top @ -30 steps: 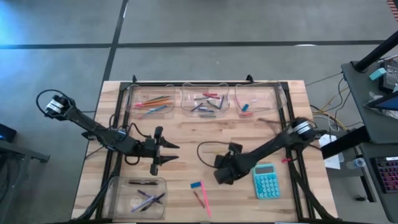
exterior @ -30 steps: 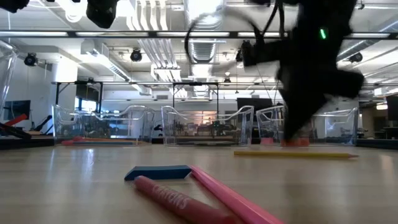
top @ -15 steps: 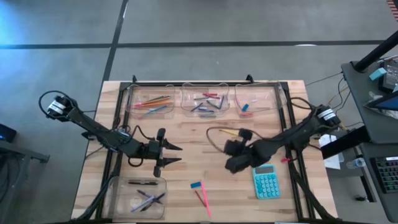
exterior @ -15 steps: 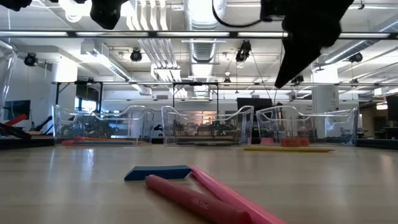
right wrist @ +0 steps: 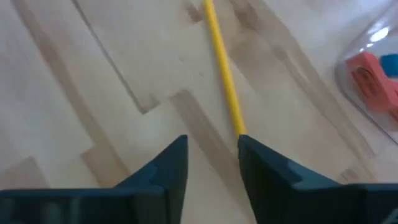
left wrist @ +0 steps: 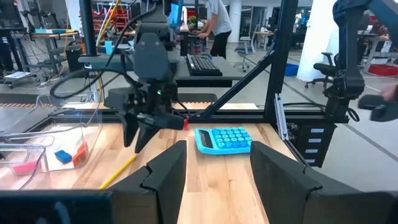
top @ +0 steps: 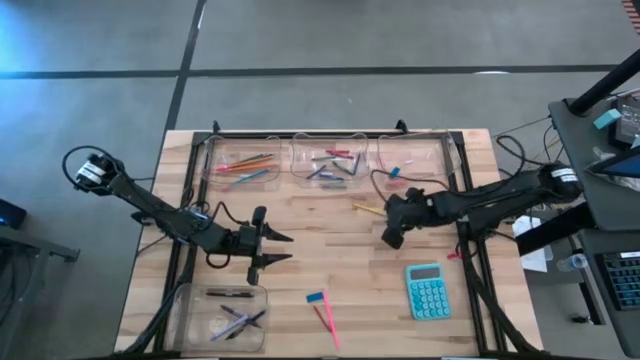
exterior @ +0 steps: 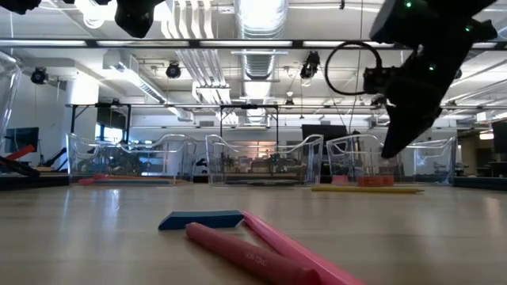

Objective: Sort crayons/erasers/pens/pencils in bins
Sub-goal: Put the yellow colored pencil into the top left transparent bin

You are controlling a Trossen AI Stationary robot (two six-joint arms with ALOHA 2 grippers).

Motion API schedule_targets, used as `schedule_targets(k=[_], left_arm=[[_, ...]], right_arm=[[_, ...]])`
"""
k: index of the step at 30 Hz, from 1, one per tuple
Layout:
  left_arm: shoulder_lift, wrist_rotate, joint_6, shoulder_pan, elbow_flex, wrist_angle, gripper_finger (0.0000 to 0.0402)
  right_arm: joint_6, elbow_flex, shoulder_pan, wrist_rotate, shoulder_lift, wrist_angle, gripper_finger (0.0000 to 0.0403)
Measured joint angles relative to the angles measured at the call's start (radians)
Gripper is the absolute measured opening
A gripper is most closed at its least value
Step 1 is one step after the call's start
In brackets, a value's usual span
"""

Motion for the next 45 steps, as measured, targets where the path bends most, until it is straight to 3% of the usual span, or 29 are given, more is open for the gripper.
schedule_targets(k=[5,9,19,25,35,45], left_arm=[[0.0,0.0,0.0,0.002,0.0,-0.001,0.0164],[0.0,0.0,0.0,0.007,0.0,-0.001,0.0164],[0.0,-0.007,0.0,0.007,0.0,0.0,0.0164],[0.0,-0.007,0.0,0.007,-0.001,0.0,0.0164],[0.0,-0.007,0.0,0.007,-0.001,0.0,0.0164],[0.0,-0.007,0.0,0.007,-0.001,0.0,0.0164]], right_arm=[[-0.013,-0.126,-0.028,-0.011,-0.094,0.041,0.0166],[0.002,-0.202,-0.027,-0.011,-0.129,0.071,0.0167],[0.015,-0.33,-0.027,-0.002,-0.079,0.281,0.0151],[0.032,-0.352,-0.026,0.01,-0.006,0.299,0.0148],[0.037,-0.369,-0.027,0.019,0.121,0.422,0.0078],[0.027,-0.34,-0.028,-0.011,0.131,0.407,0.0023]])
